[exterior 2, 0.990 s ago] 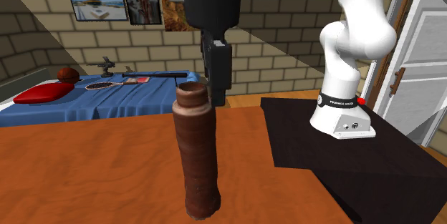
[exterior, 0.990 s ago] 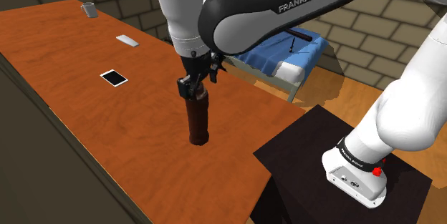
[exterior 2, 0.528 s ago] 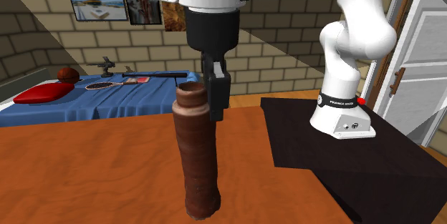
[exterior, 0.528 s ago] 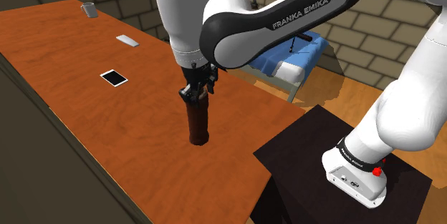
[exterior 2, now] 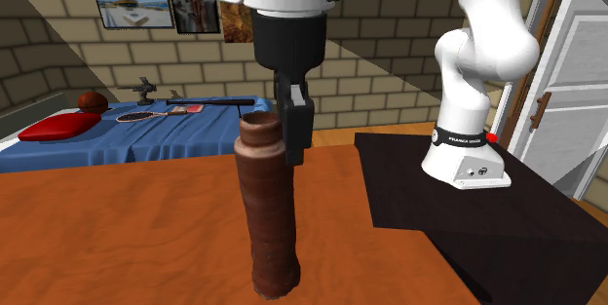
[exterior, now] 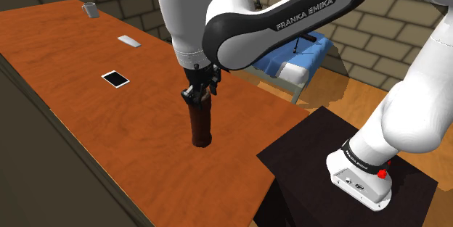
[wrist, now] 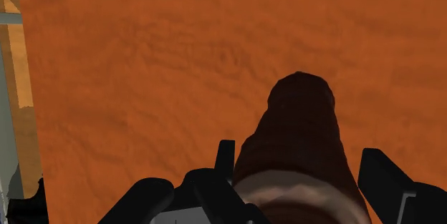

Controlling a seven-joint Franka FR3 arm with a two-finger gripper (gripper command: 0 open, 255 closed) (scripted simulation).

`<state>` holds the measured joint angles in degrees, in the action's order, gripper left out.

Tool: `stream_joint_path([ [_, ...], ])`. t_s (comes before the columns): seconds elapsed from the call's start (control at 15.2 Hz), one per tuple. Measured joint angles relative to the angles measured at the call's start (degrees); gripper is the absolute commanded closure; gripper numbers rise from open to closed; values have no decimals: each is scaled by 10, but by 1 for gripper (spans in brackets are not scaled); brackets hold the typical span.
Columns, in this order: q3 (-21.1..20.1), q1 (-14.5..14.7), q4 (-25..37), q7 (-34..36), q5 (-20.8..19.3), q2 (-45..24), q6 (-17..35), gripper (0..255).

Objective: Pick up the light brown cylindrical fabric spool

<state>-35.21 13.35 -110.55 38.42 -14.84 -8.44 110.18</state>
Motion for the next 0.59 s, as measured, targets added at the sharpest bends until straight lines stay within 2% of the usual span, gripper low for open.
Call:
stream_joint_path([
  [0.59,-1,-3,32,-17,14,16,-46,255],
])
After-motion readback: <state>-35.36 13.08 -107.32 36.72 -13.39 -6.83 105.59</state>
